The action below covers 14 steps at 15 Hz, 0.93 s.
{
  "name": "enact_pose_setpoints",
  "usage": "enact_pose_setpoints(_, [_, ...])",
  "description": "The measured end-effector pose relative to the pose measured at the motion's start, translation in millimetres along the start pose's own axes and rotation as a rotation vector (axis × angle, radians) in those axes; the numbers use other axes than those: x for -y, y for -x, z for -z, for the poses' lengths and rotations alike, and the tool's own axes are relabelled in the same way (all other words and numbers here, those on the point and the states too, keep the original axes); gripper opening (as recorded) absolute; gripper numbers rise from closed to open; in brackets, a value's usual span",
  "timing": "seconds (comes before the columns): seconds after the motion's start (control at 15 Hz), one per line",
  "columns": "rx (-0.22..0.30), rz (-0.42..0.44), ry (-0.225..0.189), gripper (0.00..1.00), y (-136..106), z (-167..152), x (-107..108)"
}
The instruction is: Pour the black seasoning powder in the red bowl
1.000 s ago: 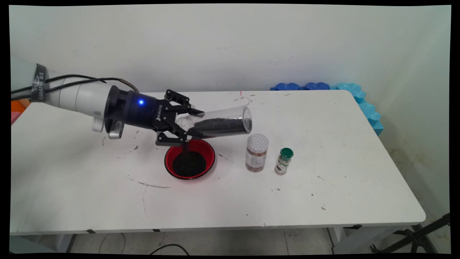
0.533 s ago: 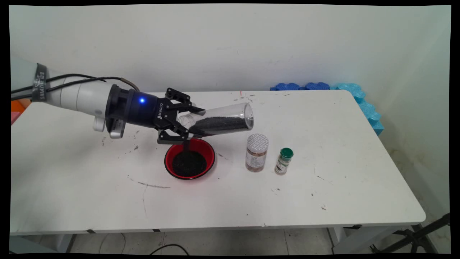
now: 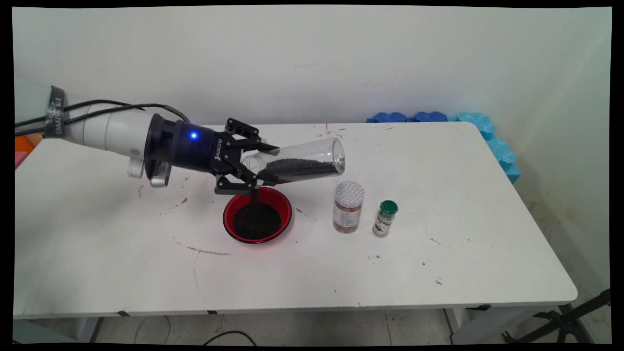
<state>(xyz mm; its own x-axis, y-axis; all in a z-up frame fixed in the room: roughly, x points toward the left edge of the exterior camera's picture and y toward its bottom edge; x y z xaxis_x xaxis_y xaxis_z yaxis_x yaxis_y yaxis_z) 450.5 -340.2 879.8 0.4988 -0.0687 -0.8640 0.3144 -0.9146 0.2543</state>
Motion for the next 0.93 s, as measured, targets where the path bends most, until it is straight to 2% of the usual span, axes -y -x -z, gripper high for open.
enact_pose_setpoints(0.4, [-0.013, -0.079, -0.018, 0.00, -2.5, 1.0, -1.6])
enact_pose_setpoints(0.93, [-0.046, -0.364, -0.069, 0.00, -3.2, 8.0, -6.7])
